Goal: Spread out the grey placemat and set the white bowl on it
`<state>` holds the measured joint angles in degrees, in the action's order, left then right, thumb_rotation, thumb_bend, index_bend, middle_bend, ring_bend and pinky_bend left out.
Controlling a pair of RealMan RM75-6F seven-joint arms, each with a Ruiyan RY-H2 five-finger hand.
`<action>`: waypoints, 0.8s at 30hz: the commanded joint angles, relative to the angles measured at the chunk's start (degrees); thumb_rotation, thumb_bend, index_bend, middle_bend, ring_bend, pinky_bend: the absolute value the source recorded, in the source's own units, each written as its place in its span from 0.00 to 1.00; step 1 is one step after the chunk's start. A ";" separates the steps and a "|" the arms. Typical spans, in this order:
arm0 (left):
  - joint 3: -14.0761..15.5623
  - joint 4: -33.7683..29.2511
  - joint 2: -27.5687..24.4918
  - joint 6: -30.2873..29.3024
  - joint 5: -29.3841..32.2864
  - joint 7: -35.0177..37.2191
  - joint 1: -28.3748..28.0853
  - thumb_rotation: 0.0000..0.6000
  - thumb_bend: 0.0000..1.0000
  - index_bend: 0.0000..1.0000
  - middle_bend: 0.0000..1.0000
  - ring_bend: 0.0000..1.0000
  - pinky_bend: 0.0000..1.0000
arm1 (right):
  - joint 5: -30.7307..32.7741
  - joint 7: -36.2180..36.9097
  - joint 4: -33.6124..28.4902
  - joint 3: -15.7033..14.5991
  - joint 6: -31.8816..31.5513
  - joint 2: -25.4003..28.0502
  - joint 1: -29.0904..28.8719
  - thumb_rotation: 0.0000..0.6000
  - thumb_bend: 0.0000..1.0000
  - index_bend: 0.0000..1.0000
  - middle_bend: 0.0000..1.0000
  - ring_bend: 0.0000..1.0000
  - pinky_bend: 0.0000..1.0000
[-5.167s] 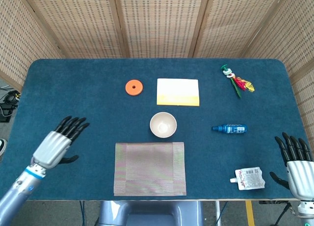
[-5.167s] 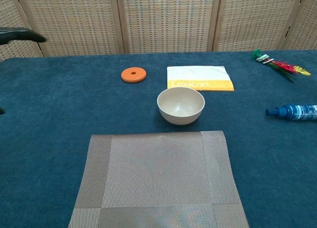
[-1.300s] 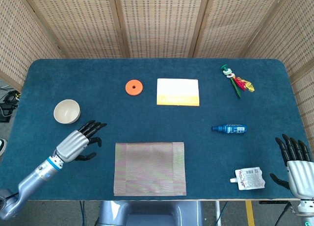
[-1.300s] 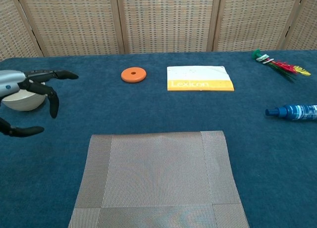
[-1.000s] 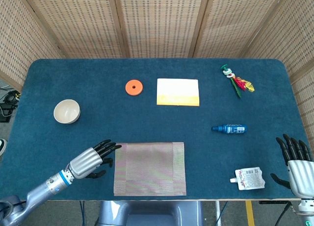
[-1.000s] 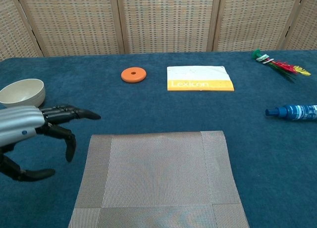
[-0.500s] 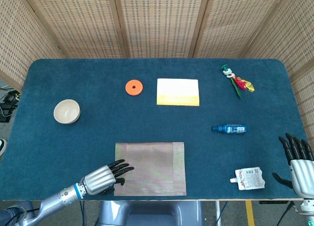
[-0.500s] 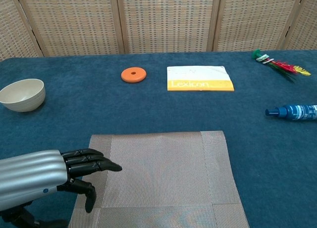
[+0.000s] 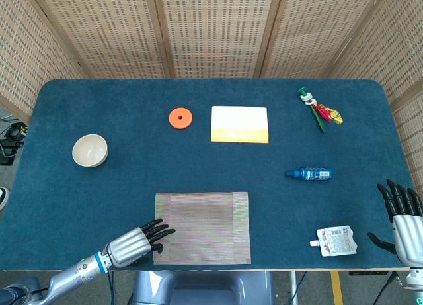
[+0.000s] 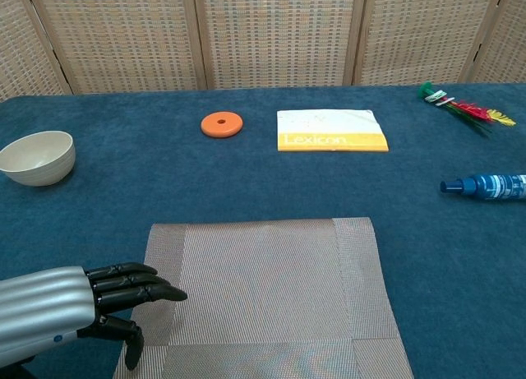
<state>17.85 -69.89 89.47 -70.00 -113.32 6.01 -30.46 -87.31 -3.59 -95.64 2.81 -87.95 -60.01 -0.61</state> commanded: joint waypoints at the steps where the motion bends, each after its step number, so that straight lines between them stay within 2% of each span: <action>1: 0.16 0.70 0.49 -0.44 -0.16 0.17 0.22 1.00 0.37 0.40 0.00 0.00 0.00 | -0.05 -0.11 -0.02 -0.04 0.04 -0.01 -0.02 1.00 0.00 0.00 0.00 0.00 0.00; 24: -0.18 1.20 3.22 1.07 0.79 -1.67 -0.13 1.00 0.37 0.41 0.00 0.00 0.00 | 0.15 0.03 -0.04 0.03 0.08 0.08 -0.01 1.00 0.00 0.00 0.00 0.00 0.00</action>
<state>17.68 -68.68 92.69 -68.96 -112.55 4.35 -30.57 -87.16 -3.56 -95.68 2.84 -87.87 -59.93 -0.62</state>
